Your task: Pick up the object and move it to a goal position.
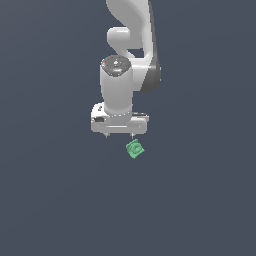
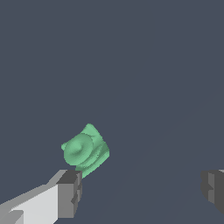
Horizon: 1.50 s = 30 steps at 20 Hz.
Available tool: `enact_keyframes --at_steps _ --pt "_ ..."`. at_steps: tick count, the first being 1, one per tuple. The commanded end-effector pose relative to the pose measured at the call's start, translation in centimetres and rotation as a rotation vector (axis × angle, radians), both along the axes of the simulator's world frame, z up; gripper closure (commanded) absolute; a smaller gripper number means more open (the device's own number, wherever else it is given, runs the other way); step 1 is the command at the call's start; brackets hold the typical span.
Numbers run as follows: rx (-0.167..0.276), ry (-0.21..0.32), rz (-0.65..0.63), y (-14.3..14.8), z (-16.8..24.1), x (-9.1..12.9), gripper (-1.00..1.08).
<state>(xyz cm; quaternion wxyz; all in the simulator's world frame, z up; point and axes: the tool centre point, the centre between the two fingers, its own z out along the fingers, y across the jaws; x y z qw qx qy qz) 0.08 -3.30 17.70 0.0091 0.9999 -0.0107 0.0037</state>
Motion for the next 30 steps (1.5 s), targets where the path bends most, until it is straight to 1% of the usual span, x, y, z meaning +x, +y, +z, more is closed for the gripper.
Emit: enact_keyframes --at_steps 1,7,14,19,30 --pt "-0.001 0.000 0.002 0.0 0.0 0.0 -0.92" --pt "0.001 0.000 -0.029 0.3 -0.3 -0.1 -0.92" --pt "0.007 0.000 -0.123 1.1 -1.3 -0.2 -0.92" --pt "0.012 0.000 -0.227 2.0 -2.3 -0.4 -0.92" --pt "0.020 0.001 -0.502 4.2 -5.0 -1.0 -0.92"
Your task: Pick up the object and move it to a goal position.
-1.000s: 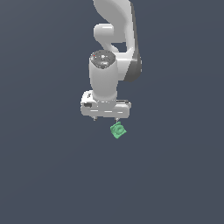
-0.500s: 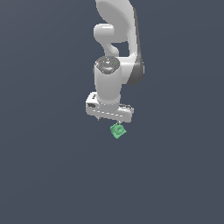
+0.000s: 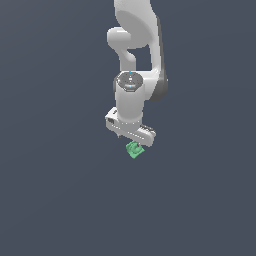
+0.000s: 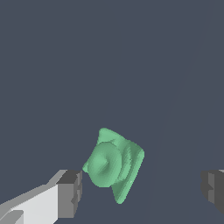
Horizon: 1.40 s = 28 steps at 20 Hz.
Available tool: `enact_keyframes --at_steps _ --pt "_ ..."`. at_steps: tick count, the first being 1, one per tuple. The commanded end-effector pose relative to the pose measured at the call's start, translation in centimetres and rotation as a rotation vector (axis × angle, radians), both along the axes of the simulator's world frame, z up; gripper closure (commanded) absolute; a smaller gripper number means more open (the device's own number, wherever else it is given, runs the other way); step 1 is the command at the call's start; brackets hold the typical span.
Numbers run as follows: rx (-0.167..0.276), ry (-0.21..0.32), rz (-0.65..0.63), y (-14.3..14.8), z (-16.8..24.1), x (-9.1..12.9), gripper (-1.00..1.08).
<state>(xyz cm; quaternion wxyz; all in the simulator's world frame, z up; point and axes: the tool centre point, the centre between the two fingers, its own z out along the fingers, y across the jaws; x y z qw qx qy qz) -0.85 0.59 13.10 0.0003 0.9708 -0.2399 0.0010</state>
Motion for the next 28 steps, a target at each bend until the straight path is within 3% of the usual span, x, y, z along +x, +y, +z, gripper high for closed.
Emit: enact_keyframes --at_steps 1,15,28 --pt "0.001 0.000 -0.064 0.5 -0.6 -0.2 -0.92" --pt "0.002 0.002 -0.359 2.5 -3.3 -1.1 -0.92" --pt "0.001 0.002 -0.420 2.9 -4.0 -1.3 -0.92"
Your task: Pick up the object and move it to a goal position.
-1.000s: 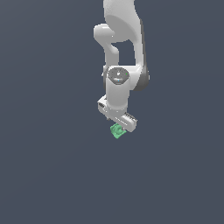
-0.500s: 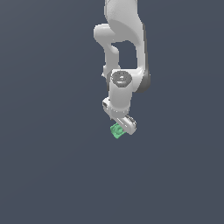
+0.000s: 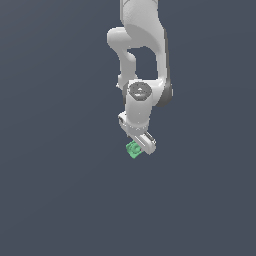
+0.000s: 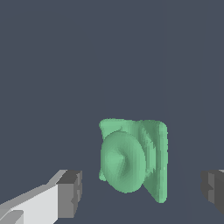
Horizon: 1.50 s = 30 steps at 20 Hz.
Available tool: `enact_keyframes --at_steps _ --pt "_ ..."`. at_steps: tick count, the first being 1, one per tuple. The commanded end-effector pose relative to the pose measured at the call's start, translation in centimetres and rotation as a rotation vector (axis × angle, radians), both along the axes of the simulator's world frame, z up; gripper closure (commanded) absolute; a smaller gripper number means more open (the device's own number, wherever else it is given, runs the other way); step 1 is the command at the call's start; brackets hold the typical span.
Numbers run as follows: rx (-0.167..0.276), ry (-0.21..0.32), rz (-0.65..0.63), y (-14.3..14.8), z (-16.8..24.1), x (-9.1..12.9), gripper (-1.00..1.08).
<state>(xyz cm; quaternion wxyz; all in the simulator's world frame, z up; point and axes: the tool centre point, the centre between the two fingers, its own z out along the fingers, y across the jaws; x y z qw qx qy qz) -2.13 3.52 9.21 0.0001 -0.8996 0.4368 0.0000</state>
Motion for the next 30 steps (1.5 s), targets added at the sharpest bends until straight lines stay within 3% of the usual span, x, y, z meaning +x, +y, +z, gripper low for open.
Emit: enact_keyframes --at_steps 1,15,16,30 --pt "0.000 0.000 -0.001 0.0 -0.3 0.0 -0.92" --pt "0.000 0.000 -0.005 0.0 -5.0 0.0 -0.92" --pt "0.000 0.000 -0.005 0.0 -5.0 0.0 1.08" --pt "0.000 -0.002 -0.005 0.2 -4.4 0.0 1.08"
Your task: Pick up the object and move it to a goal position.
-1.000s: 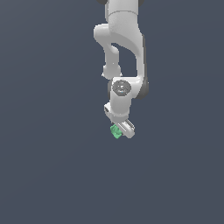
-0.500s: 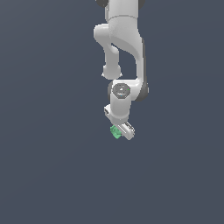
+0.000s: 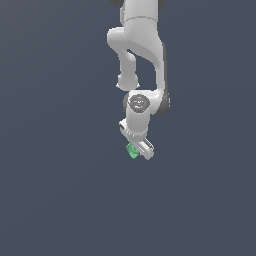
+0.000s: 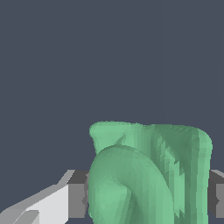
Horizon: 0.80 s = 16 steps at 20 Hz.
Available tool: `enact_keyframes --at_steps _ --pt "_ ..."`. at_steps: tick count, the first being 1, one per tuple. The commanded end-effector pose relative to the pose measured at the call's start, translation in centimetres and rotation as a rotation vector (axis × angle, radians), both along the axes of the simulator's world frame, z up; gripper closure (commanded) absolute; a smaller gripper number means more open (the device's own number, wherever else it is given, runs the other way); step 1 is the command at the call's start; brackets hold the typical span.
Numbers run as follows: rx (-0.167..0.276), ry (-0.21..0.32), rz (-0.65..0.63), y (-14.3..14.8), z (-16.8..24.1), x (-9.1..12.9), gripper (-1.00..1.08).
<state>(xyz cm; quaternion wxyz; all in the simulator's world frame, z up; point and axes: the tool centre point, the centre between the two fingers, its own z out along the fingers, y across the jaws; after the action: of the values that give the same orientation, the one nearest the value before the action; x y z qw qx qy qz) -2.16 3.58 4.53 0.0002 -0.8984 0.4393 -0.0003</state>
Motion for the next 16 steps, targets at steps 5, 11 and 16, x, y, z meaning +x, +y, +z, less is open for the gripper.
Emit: enact_keyframes --at_steps 5,11,16 --pt "0.000 -0.001 0.000 1.0 2.1 -0.1 1.08" --pt "0.000 -0.001 0.000 2.8 6.2 -0.3 1.08" --pt "-0.001 0.000 -0.001 5.0 11.2 -0.6 1.08"
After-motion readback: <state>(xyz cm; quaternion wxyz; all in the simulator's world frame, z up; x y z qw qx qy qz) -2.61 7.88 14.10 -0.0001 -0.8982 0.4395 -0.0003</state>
